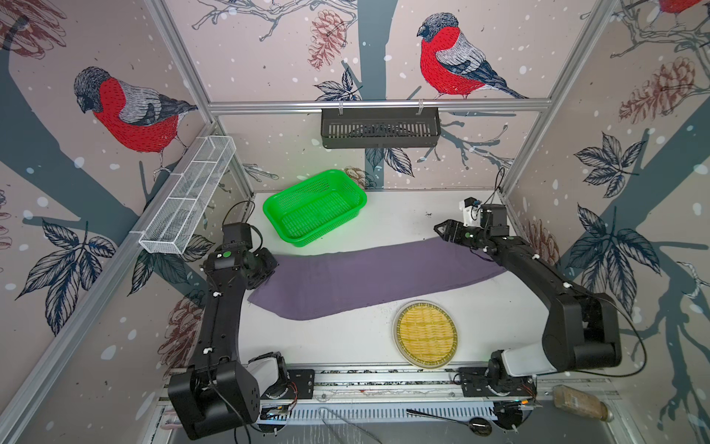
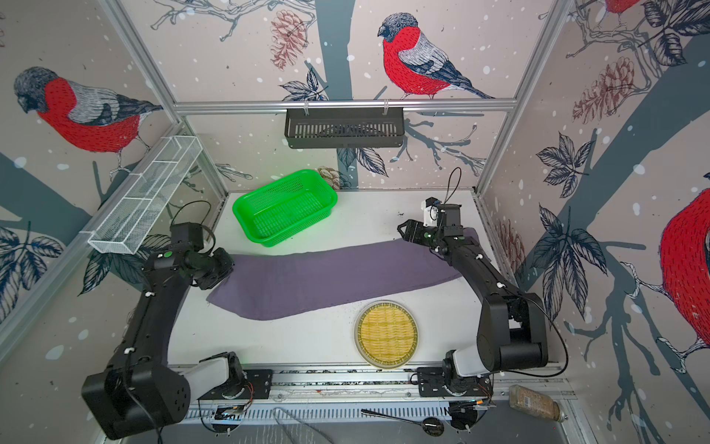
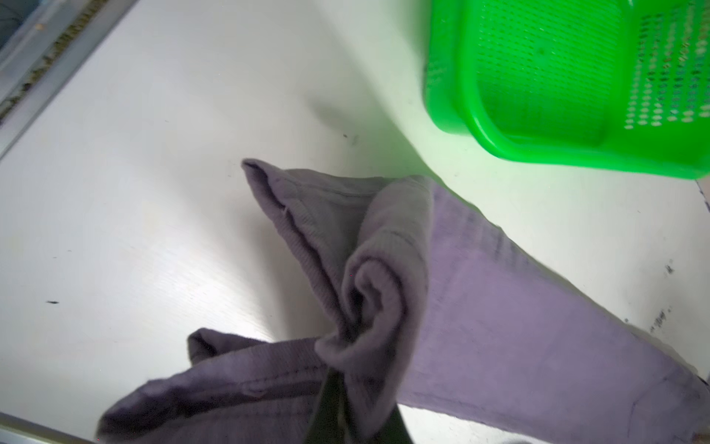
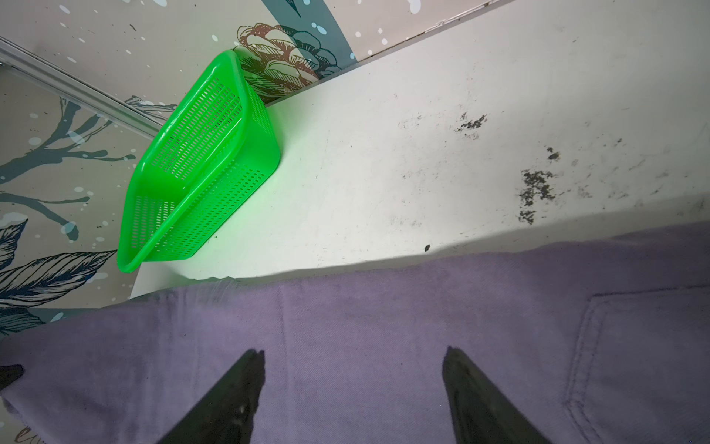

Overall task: Fold and stack the trousers
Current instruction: 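Lift the hem end with the left gripper and carry it toward the right gripper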

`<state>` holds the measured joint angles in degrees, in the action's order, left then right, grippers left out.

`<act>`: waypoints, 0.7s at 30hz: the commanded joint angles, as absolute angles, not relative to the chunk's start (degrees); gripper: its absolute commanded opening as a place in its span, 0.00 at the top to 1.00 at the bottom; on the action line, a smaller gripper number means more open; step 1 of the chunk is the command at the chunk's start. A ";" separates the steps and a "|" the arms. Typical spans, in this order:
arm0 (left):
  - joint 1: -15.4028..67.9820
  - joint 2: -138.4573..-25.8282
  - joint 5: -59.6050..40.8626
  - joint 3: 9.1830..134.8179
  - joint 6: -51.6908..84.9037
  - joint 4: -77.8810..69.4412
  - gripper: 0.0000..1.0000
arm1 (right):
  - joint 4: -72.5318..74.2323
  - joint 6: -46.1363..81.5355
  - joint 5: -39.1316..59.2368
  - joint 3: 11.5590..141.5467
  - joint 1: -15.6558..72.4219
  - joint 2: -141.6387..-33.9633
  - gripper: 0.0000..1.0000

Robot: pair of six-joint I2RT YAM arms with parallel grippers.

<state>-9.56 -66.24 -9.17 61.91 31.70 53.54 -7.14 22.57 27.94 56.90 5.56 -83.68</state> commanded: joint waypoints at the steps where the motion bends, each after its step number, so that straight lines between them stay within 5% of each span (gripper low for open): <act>1: -4.53 -65.07 -9.66 62.75 39.89 54.77 1.00 | -5.59 22.47 27.13 56.39 5.63 -83.50 0.24; 10: 13.27 -66.39 -8.30 65.31 57.40 48.86 1.00 | -4.77 22.71 27.08 55.34 5.27 -82.85 0.24; 21: 33.58 -82.20 -7.71 73.64 71.47 35.08 1.00 | -2.56 23.81 27.82 52.27 3.75 -81.57 0.24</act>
<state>31.11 -79.31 -8.25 70.98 67.22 41.45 -5.13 23.00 27.77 52.73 4.01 -82.08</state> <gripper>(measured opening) 0.094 0.766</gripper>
